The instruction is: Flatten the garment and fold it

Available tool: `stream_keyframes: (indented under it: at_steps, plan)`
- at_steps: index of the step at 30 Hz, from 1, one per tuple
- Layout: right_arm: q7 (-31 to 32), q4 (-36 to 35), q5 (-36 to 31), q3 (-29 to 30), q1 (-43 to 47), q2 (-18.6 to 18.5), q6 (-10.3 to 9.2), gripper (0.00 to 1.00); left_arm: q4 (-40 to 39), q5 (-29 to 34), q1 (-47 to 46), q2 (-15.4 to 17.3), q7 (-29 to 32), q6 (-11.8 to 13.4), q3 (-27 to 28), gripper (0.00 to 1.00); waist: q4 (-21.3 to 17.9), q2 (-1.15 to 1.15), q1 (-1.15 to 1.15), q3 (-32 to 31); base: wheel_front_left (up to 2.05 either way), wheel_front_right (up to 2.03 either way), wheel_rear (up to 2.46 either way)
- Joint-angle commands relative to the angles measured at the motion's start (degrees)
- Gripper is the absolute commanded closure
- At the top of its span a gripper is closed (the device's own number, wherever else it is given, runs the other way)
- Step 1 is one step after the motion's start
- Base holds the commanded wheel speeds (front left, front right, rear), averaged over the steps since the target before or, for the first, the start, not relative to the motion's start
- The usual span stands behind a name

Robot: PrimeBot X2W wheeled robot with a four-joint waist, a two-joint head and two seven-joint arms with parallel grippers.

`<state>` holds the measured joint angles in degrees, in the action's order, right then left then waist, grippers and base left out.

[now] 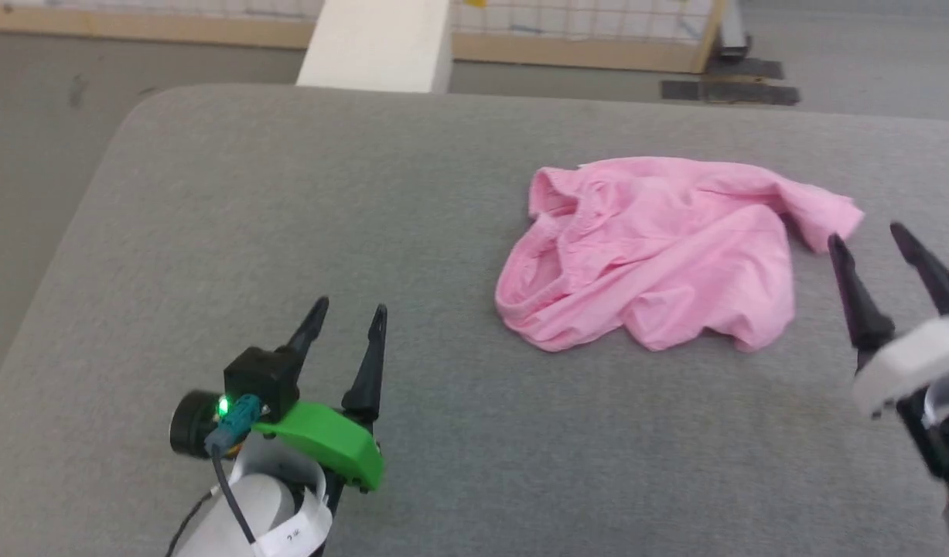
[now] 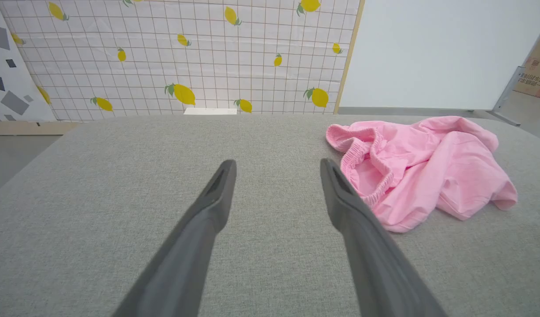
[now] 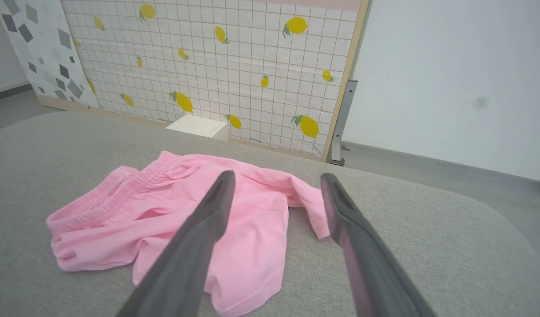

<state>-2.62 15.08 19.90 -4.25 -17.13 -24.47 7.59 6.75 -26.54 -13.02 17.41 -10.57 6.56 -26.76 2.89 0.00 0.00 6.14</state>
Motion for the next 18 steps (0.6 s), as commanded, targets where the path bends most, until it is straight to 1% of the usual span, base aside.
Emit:
stream_keyframes:
  at_steps: [1,4,8,10,14,18]
  plan:
    - [-0.9,-2.3,-1.9,1.6,2.5,1.7,-0.1,0.0,-0.3,-0.5,1.4,0.3,0.5,-0.5,-0.1,0.0,-3.0,0.0,0.0,-1.8,0.0,0.0,0.0]
    - [-1.3,-7.5,-5.1,5.9,8.5,6.7,-0.1,0.0,-0.4,-1.0,2.1,0.9,2.6,-1.2,-1.2,0.0,-4.3,0.0,0.0,-1.7,0.0,0.0,0.0]
    - [0.9,-12.5,-9.1,9.1,14.3,12.8,-0.1,0.0,-1.0,-0.3,1.7,2.2,5.2,-2.0,-2.6,0.0,-6.3,0.0,0.0,-0.4,0.0,0.0,0.0]
    - [2.0,-14.5,-10.7,10.2,15.8,14.9,-0.1,0.0,-1.3,-0.2,0.5,2.5,7.1,-2.9,-3.5,0.0,-7.2,0.0,0.0,0.7,0.0,0.0,0.0]
    - [3.5,-17.4,-12.8,11.4,17.1,17.0,-0.1,0.0,-1.5,-0.5,-4.3,3.0,13.7,-5.8,-5.9,0.0,-8.9,0.0,0.0,3.7,0.0,0.0,0.0]
    - [4.1,-19.6,-13.6,12.5,16.9,17.9,-0.1,0.0,-0.8,-1.9,-11.0,3.0,23.1,-8.9,-8.0,0.0,-10.4,0.0,0.0,7.6,0.0,0.0,0.0]
